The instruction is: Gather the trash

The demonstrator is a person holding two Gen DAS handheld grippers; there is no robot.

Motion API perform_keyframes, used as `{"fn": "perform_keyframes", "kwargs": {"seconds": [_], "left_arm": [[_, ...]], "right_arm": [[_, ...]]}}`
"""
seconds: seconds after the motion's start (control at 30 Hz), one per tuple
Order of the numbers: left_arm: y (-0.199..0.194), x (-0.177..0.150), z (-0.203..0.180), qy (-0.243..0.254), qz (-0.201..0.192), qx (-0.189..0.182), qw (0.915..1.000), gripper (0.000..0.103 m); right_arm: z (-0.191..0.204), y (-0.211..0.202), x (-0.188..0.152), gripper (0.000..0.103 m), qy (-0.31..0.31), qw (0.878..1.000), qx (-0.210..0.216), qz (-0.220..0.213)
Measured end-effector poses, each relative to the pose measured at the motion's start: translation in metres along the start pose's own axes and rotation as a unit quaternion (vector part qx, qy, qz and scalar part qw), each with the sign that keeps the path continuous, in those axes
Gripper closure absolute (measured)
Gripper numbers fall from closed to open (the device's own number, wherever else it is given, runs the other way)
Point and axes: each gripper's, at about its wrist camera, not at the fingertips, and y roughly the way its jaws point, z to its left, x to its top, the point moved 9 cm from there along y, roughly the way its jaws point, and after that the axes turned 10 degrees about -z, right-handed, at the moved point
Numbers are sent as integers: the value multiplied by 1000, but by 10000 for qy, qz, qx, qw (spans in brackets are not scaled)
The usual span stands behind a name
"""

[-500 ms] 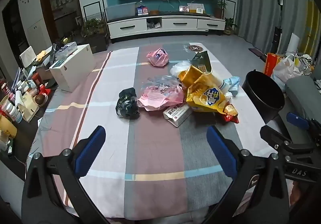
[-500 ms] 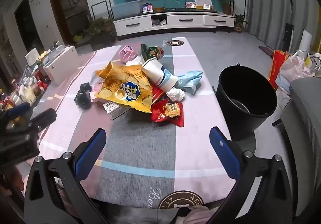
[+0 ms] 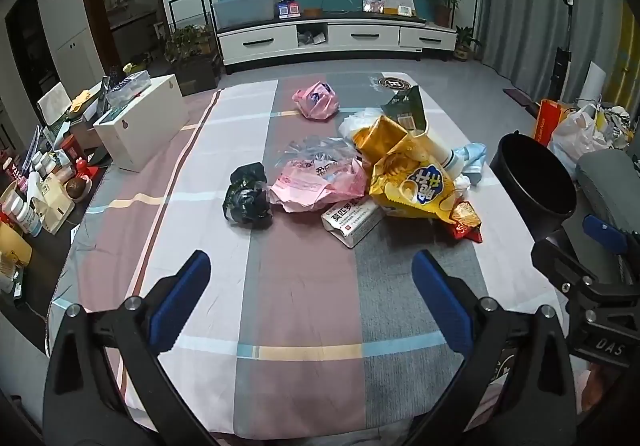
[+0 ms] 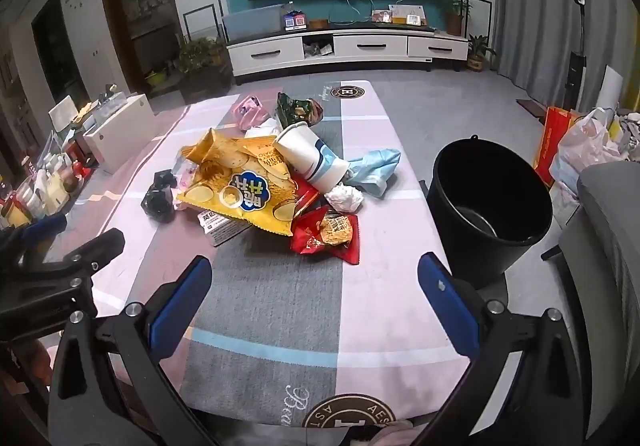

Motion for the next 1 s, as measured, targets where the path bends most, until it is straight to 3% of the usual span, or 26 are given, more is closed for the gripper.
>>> {"fn": "perform_keyframes", "kwargs": {"seconds": [1.0], "left_arm": [[-4,-2,-9,144,-14,3,9999,3]], "right_arm": [[4,-13,0,3,-88,9998,-159,-59]]}}
